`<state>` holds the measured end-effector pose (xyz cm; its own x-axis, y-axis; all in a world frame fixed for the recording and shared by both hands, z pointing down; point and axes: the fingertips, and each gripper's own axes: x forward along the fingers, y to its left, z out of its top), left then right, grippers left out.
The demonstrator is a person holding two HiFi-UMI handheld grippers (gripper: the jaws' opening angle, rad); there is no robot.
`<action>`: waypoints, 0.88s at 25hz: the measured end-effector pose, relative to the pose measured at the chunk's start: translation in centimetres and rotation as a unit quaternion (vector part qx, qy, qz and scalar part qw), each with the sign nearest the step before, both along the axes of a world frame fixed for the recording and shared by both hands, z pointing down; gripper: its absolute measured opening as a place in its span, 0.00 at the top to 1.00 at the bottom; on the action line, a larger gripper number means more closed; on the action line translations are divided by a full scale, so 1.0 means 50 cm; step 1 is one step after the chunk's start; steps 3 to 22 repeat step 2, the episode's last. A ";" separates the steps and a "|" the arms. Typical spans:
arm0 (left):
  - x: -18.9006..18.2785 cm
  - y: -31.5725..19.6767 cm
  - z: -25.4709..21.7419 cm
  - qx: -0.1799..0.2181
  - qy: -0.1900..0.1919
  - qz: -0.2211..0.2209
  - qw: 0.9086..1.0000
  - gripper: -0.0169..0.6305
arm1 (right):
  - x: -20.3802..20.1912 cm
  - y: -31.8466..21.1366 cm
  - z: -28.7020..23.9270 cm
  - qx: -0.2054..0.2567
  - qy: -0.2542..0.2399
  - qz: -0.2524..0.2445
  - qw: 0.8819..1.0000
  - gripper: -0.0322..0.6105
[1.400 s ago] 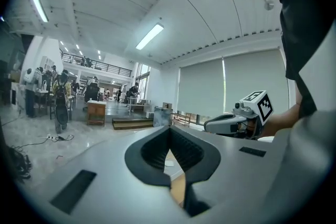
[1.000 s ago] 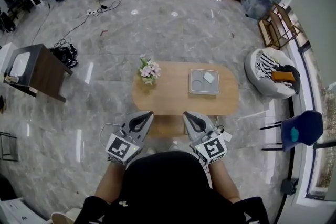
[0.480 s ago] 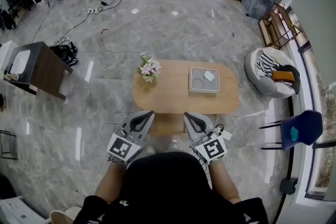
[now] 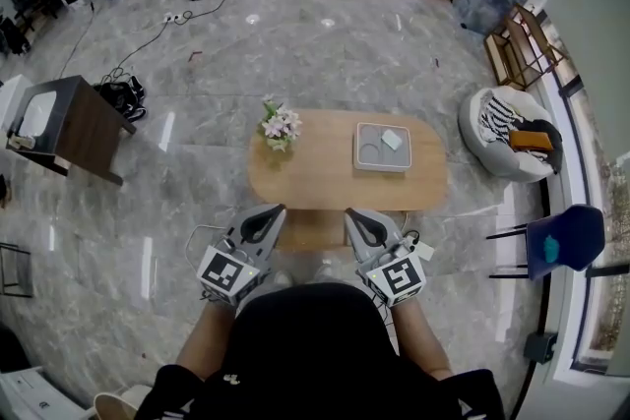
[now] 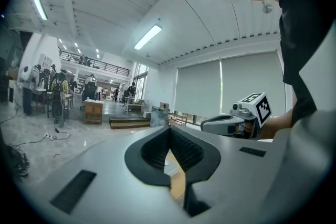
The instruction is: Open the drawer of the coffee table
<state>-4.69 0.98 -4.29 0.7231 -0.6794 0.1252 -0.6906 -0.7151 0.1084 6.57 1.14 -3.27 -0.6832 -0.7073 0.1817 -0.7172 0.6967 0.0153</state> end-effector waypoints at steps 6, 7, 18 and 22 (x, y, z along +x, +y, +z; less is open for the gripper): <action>0.000 0.002 -0.001 -0.008 0.002 -0.006 1.000 0.95 | 0.001 -0.001 0.007 0.007 0.001 -0.002 1.000 0.95; 0.000 0.002 -0.001 -0.008 0.002 -0.006 1.000 0.95 | 0.001 -0.001 0.007 0.007 0.001 -0.002 1.000 0.95; 0.000 0.002 -0.001 -0.008 0.002 -0.006 1.000 0.95 | 0.001 -0.001 0.007 0.007 0.001 -0.002 1.000 0.95; 0.000 0.002 -0.001 -0.008 0.002 -0.006 1.000 0.95 | 0.001 -0.001 0.007 0.007 0.001 -0.002 1.000 0.95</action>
